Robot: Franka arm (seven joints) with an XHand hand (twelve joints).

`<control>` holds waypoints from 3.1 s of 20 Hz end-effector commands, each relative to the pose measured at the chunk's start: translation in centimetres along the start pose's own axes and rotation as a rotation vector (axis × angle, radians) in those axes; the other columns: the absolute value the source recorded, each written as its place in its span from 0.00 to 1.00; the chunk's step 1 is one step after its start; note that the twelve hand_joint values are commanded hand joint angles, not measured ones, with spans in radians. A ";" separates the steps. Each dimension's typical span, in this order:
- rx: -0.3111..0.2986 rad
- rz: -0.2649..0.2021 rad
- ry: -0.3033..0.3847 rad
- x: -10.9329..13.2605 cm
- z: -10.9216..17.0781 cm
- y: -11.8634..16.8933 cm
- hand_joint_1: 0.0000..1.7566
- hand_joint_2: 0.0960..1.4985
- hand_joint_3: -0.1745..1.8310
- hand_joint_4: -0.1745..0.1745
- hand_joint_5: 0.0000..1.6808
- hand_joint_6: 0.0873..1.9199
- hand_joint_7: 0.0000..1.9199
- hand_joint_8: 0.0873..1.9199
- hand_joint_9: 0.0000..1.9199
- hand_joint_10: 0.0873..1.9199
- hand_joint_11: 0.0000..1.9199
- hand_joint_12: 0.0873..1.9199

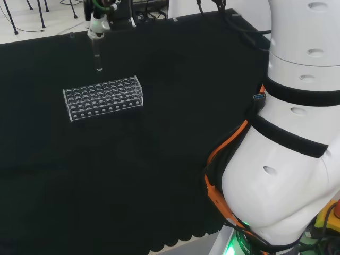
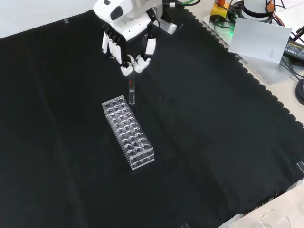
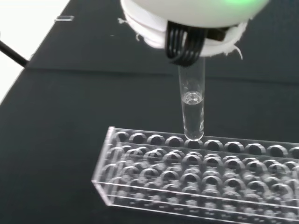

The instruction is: Shake the test tube.

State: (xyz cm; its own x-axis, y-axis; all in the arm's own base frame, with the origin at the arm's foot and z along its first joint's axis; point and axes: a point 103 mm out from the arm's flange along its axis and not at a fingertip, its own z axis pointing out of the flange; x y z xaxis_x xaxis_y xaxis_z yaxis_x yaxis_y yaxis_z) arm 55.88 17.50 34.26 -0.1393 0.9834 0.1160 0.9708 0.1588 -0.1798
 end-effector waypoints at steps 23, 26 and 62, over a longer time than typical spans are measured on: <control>-0.107 0.244 -0.240 -13.0 -4.8 -0.8 0.82 0.41 0.36 0.00 0.81 0.04 0.73 0.35 0.67 0.27 0.50 0.62; -0.126 0.283 -0.250 -14.8 -6.1 -1.1 0.82 0.41 0.36 0.00 0.81 0.04 0.73 0.35 0.67 0.27 0.50 0.62; -0.066 0.114 -0.153 -6.2 -3.1 0.3 0.82 0.41 0.36 0.00 0.82 0.03 0.73 0.34 0.67 0.26 0.50 0.62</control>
State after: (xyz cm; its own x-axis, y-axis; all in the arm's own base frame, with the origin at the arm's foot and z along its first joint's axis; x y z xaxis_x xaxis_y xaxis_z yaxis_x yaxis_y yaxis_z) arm 57.05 18.26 36.99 -0.1384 0.9865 0.0875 0.9819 0.1483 -0.1181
